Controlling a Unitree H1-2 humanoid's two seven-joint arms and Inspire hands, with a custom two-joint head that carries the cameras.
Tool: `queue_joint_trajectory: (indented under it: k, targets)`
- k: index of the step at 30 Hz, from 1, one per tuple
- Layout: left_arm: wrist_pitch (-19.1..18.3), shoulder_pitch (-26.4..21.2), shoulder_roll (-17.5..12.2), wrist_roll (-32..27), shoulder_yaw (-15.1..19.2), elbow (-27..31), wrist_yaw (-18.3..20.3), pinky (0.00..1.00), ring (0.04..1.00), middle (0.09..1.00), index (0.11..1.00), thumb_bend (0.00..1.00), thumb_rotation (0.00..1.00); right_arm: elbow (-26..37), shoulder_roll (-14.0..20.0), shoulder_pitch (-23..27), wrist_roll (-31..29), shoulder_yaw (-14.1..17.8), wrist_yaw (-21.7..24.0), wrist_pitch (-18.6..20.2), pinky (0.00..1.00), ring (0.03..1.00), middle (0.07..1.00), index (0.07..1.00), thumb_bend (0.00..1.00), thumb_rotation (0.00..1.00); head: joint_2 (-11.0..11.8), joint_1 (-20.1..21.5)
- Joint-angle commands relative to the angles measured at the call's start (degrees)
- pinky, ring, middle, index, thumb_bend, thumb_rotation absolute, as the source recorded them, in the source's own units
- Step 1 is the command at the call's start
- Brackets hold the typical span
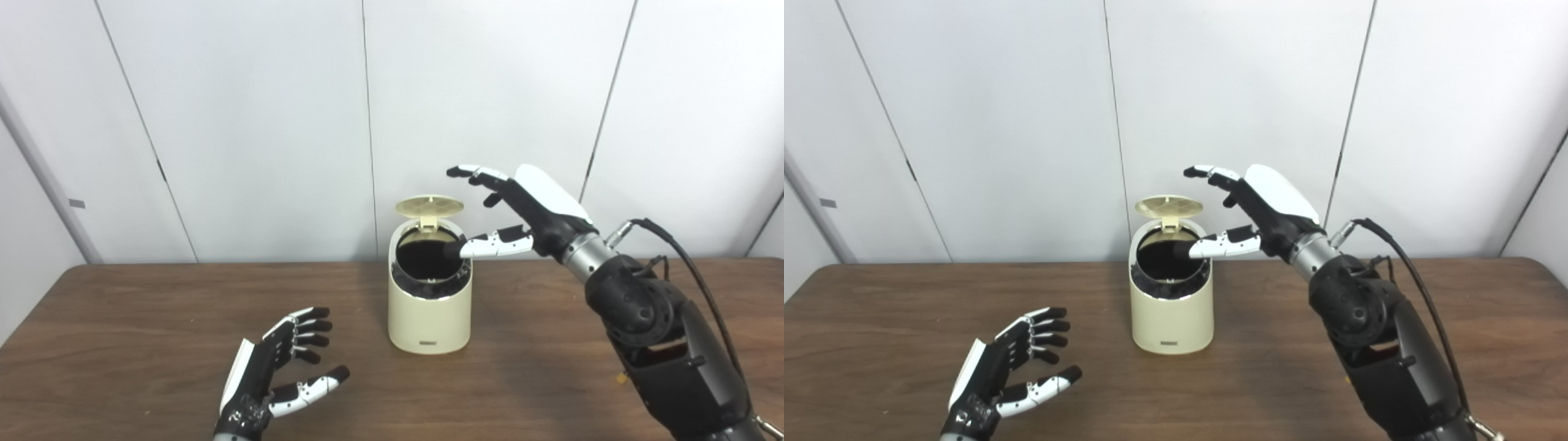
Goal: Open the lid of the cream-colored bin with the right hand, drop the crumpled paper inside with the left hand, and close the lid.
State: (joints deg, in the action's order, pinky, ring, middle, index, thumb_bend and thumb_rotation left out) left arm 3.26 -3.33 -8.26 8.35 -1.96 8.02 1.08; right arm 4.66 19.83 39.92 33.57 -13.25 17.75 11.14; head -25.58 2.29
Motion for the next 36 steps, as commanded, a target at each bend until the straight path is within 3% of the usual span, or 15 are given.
queue_joint_trajectory:
  k: [1,5,14,36]
  targets:
    - [1.54,-0.74,0.19,0.26,-0.06,0.67,-0.08,0.58,0.677,0.730,0.776,0.70,0.11,-0.04,1.39,4.17,1.22,-0.14,-0.32,-1.74,0.72,0.882,0.889,0.868,0.69,0.64,-0.23,-0.12]
    - [1.74,-0.70,0.27,0.28,-0.14,0.65,0.05,0.59,0.680,0.733,0.780,0.70,0.12,-1.03,1.88,4.86,1.47,-0.99,-0.20,-3.25,0.75,0.891,0.882,0.861,0.68,0.64,-0.38,-0.28]
    - [1.12,-0.86,0.61,0.37,-0.49,0.83,0.09,0.59,0.676,0.733,0.785,0.70,0.12,-0.13,0.81,4.48,0.11,-1.58,0.87,-2.75,0.81,0.939,0.873,0.838,0.69,0.62,-0.69,-0.13]
    - [-0.02,-1.66,0.31,1.16,-0.22,1.85,1.02,0.58,0.680,0.740,0.778,0.71,0.13,1.21,1.29,2.59,0.16,-2.07,1.36,-6.49,0.74,0.902,0.805,0.781,0.69,0.58,-1.51,-0.74]
